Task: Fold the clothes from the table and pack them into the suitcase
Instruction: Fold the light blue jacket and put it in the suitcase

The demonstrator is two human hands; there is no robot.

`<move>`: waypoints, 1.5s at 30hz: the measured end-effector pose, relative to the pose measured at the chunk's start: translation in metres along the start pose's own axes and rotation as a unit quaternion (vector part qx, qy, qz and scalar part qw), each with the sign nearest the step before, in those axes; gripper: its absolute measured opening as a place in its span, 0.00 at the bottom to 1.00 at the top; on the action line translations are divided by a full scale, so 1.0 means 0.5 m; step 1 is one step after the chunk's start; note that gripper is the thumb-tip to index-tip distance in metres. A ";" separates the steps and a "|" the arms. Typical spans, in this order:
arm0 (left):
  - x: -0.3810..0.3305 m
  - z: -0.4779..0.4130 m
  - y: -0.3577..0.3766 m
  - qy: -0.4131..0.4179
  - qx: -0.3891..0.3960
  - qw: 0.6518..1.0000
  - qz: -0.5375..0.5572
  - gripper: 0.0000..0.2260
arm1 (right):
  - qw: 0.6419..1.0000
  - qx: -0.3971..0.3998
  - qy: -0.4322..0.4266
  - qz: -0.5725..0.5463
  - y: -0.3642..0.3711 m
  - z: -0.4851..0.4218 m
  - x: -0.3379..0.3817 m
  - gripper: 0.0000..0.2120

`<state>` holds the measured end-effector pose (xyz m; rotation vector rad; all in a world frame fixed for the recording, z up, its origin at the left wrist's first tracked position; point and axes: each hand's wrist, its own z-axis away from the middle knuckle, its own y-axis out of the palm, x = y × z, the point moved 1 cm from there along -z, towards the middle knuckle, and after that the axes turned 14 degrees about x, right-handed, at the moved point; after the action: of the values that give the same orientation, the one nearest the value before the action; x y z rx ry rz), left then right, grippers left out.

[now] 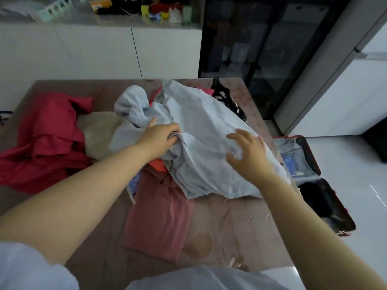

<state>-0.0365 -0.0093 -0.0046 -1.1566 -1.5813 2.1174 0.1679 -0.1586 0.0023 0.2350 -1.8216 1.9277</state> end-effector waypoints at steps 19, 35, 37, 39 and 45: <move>-0.013 0.002 -0.005 -0.115 0.036 0.984 -0.131 0.19 | 0.979 -0.049 0.149 -0.127 -0.114 -0.035 -0.118 0.15; -0.222 -0.081 -0.107 0.151 0.102 0.968 0.174 0.10 | 0.948 -0.057 -0.129 -0.285 -0.106 -0.018 0.042 0.17; -0.211 -0.077 -0.110 0.150 0.108 0.962 0.203 0.10 | 0.941 -0.047 -0.106 -0.317 -0.126 -0.022 0.026 0.06; -0.197 -0.070 -0.107 0.144 0.123 0.948 0.254 0.12 | 0.936 -0.019 -0.082 -0.343 -0.139 -0.026 0.013 0.08; -0.140 -0.071 -0.087 0.086 0.122 0.934 0.324 0.22 | 0.926 0.079 0.025 -0.368 -0.152 -0.033 -0.030 0.10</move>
<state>0.0238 -0.0119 0.0618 -1.8930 -0.8890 2.3997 0.2183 -0.1456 0.0622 0.7910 -1.2696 1.5042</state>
